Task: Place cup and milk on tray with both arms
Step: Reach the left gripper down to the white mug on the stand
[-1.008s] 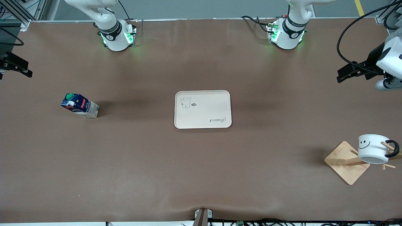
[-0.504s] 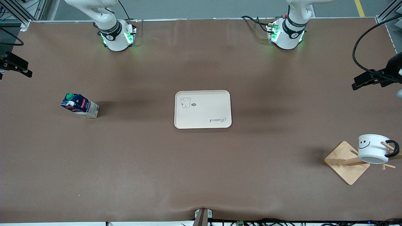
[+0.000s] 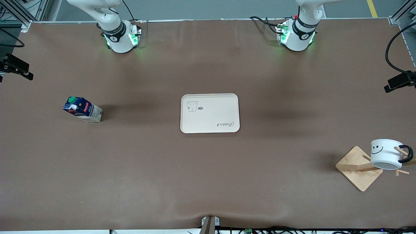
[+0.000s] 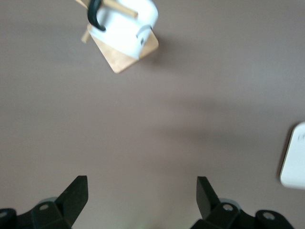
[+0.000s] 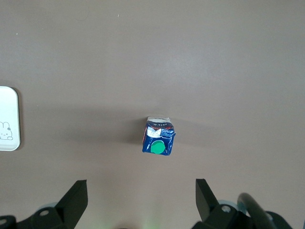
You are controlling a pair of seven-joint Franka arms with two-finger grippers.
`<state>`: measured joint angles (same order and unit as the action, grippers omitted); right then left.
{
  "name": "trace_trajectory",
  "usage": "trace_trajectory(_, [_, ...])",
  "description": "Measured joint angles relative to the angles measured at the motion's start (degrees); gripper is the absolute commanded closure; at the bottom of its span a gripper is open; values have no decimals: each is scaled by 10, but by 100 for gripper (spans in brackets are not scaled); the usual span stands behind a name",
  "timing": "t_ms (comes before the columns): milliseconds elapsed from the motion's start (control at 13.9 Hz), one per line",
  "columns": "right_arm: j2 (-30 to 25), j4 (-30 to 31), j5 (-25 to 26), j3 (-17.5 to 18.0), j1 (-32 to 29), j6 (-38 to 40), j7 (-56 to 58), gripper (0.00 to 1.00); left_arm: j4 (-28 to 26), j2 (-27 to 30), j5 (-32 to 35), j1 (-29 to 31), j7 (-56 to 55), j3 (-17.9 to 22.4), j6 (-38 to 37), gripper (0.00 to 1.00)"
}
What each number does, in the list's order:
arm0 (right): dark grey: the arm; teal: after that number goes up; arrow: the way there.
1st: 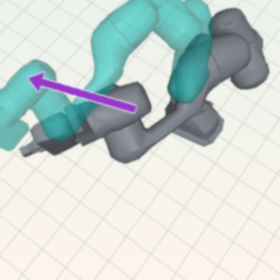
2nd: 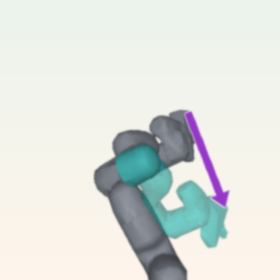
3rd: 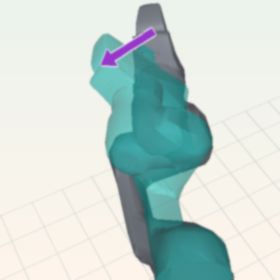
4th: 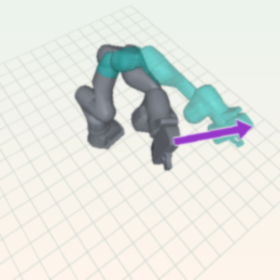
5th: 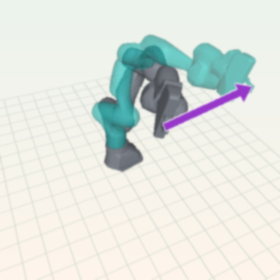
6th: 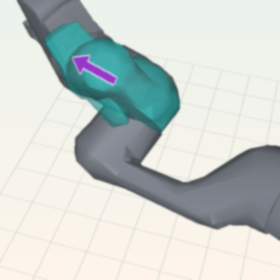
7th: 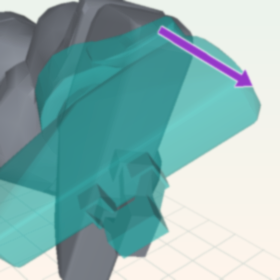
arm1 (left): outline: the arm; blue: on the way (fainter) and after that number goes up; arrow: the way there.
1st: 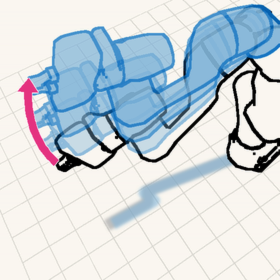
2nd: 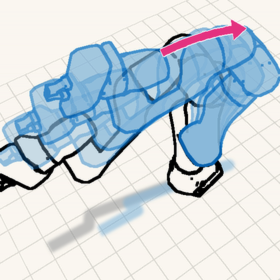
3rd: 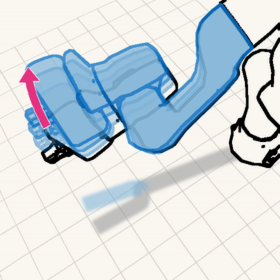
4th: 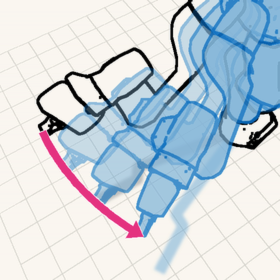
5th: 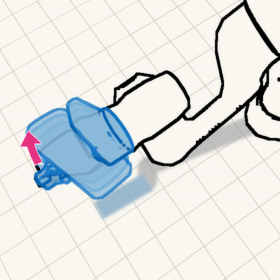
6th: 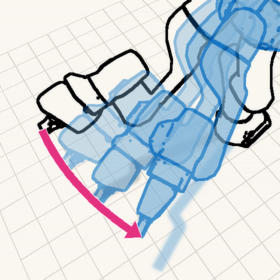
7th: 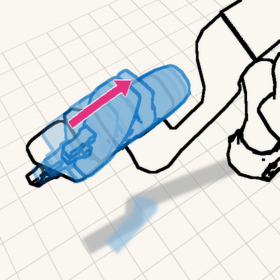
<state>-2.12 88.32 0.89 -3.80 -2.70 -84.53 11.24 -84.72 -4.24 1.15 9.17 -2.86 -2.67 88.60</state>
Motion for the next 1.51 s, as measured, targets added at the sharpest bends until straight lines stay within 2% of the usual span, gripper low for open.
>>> trace_trajectory(216, [0, 0, 0, 0, 0, 0, 0, 0, -15, -9, 0, 1, -80, 0, 71, 0])
trace_trajectory(576, [0, 0, 0, 0, 0, 0, 0, 0, -101, -19, 0, 0, -207, -1, 214, 0])
trace_trajectory(1008, [0, 0, 0, 0, 0, 0, 0, 0, -235, -18, 0, 24, -220, 0, 449, 0])
trace_trajectory(1225, [0, 0, 0, 0, 0, 0, 0, 0, -281, -16, 0, 43, -218, 0, 524, 0])
trace_trajectory(1513, [16, 0, -1, 2, 1, -3, 0, 0, -362, -11, 0, 62, -185, 0, 666, 0])
